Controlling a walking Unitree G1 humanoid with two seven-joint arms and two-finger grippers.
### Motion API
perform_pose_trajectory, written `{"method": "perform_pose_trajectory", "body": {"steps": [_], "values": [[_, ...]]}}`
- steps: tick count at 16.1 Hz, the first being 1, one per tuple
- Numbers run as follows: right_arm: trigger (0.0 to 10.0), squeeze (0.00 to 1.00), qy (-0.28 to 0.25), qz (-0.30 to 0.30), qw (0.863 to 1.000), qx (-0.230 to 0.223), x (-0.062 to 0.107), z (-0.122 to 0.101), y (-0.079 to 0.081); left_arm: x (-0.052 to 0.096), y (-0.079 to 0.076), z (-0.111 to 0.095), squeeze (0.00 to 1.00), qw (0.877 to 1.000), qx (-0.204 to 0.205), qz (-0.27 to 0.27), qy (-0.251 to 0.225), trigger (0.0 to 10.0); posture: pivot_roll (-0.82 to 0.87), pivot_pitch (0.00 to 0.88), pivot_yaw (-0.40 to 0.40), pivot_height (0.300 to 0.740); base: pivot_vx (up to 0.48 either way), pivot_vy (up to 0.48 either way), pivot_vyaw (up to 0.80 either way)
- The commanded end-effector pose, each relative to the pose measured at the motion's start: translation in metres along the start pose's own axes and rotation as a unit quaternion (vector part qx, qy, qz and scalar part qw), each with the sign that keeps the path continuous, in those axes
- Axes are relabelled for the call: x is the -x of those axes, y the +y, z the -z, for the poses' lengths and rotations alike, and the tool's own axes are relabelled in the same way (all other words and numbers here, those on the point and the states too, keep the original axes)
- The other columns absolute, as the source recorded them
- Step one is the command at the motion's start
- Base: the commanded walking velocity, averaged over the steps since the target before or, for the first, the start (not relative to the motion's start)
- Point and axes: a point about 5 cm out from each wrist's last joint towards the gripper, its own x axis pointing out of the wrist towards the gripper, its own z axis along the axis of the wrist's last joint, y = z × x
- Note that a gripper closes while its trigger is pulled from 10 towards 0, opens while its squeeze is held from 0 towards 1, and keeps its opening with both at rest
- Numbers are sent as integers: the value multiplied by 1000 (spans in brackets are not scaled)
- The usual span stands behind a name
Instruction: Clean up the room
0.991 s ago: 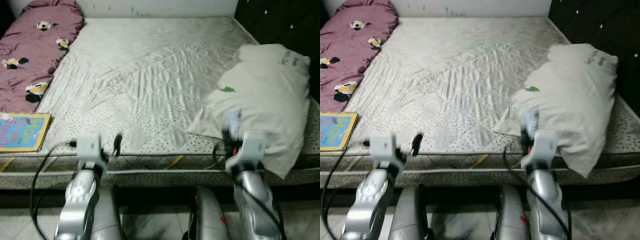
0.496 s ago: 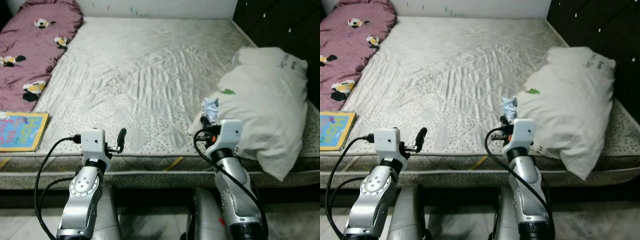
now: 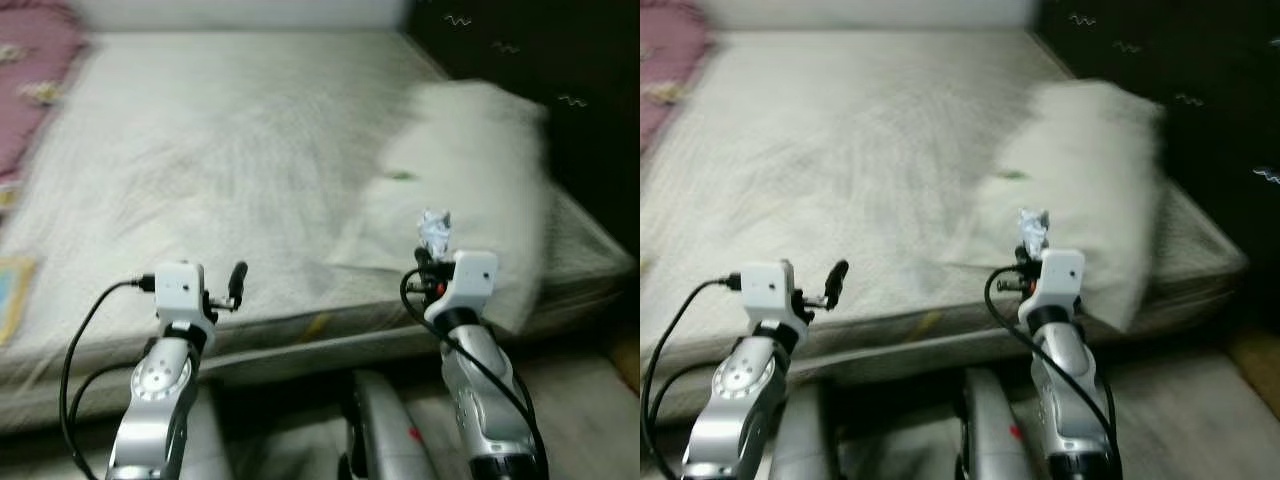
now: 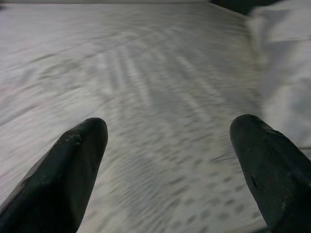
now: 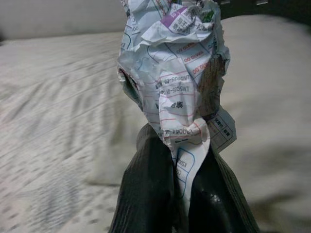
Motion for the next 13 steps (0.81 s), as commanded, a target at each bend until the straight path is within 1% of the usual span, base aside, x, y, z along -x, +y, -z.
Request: {"method": "perform_pose_trajectory", "body": {"steps": [1, 6, 12, 13], "values": [[10000, 0, -4, 13, 1000, 6, 2, -4, -5, 0, -3, -3, 0, 1000, 3, 7, -5, 10000, -38, 48, -52, 537, 0, 0, 0], [10000, 0, -8, 2, 1000, 0, 3, -5, -1, 1, -2, -4, 0, 1000, 1, 8, -2, 10000, -30, 52, -47, 537, 0, 0, 0], [10000, 0, -9, -8, 1000, -9, 2, -6, 2, 3, 0, -3, 0, 1000, -2, 7, 1, 10000, -23, 50, -44, 600, 0, 0, 0], [10000, 0, -9, -7, 1000, -10, 2, -5, 2, 3, 0, -4, 0, 1000, -3, 7, 0, 10000, -22, 49, -43, 620, 0, 0, 0]]}}
